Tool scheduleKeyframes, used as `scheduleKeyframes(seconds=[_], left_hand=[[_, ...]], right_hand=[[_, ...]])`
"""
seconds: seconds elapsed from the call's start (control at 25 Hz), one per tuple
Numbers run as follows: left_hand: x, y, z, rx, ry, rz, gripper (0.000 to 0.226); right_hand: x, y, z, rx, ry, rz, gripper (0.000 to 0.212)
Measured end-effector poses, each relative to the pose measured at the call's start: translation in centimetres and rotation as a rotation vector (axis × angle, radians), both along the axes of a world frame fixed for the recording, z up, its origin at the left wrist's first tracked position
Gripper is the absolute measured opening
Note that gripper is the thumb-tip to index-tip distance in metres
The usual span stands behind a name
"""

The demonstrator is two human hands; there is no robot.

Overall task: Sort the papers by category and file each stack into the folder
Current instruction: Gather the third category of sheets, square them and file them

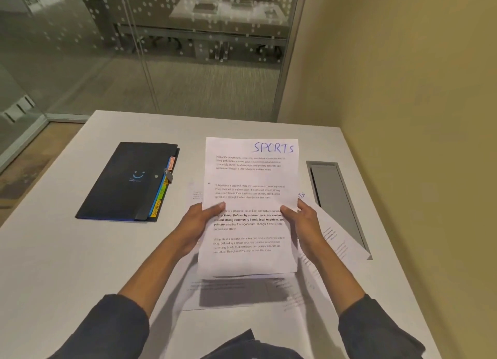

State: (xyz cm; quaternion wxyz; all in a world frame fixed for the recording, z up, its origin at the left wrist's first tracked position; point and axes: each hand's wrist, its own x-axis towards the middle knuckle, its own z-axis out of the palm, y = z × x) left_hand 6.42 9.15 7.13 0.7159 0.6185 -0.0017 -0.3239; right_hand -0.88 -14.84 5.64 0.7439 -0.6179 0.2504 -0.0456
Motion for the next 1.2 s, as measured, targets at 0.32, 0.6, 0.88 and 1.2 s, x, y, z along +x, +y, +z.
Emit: scheduleKeyframes(seconds=[0.32, 0.6, 0.88, 1.2], left_hand=[[0.2, -1.7, -1.7, 0.22, -0.177, 0.047, 0.018], [-0.4, -2.1, -2.3, 0.229, -0.18, 0.111, 0.022], [-0.1, -2.3, 0.5, 0.142, -0.292, 0.141, 0.015], [-0.1, -2.6, 2.8, 0.056, -0.337, 0.143, 0.027]], right_hand=[[0.3, 0.1, 0.2, -0.127, 0.056, 0.048, 0.023], [-0.5, 1.1, 1.2, -0.154, 0.022, 0.003, 0.019], [-0.3, 1.2, 4.9, -0.247, -0.153, -0.001, 0.012], [0.1, 1.4, 6.0, -0.295, -0.226, -0.067, 0.011]])
